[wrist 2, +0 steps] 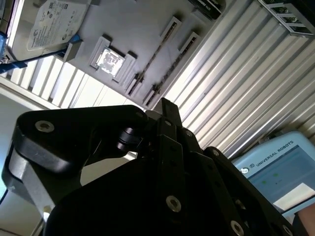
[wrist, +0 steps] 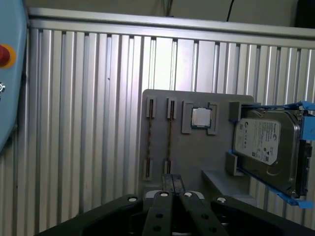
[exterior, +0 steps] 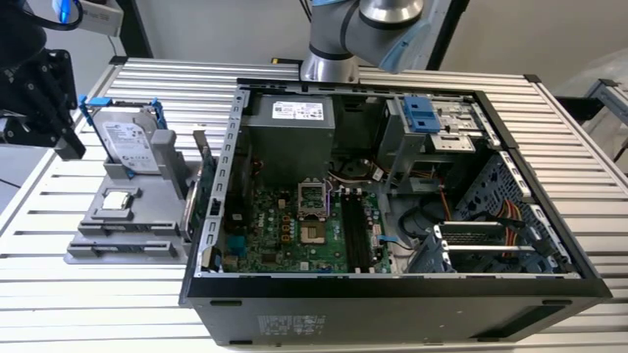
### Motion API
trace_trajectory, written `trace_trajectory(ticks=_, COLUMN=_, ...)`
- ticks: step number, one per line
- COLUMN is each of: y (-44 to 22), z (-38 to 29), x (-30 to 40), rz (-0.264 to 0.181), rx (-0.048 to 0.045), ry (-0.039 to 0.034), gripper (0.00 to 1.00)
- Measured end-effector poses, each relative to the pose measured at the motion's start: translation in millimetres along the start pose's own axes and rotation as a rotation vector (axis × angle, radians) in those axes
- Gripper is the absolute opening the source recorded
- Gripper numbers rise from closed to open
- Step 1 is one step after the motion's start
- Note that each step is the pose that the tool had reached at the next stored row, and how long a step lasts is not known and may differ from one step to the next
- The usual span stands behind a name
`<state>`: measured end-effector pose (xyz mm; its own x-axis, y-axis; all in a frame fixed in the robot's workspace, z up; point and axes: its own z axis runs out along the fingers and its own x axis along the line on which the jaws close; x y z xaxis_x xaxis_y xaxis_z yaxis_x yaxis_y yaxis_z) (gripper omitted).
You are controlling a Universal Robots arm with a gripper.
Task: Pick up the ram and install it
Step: 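Pick up the ram and move it above insertion slot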
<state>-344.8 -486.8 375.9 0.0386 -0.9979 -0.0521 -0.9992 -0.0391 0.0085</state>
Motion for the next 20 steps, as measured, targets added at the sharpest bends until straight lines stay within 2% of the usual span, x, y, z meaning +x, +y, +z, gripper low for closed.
trace_trajectory(ticks=3, y=0.0, z=0.0, x=0.0, rz=0.0, rx=0.0, ry=-0.0005, gripper=0.0)
trace_trajectory(ticks=4, y=0.0, z=0.0, x=0.0, rz=0.0, rx=0.0, ry=-0.0007, gripper=1.0)
trace_trajectory(ticks=20, y=0.0, z=0.2, x=0.1, rz=0.011, rx=0.0006, ry=-0.0036, gripper=1.0)
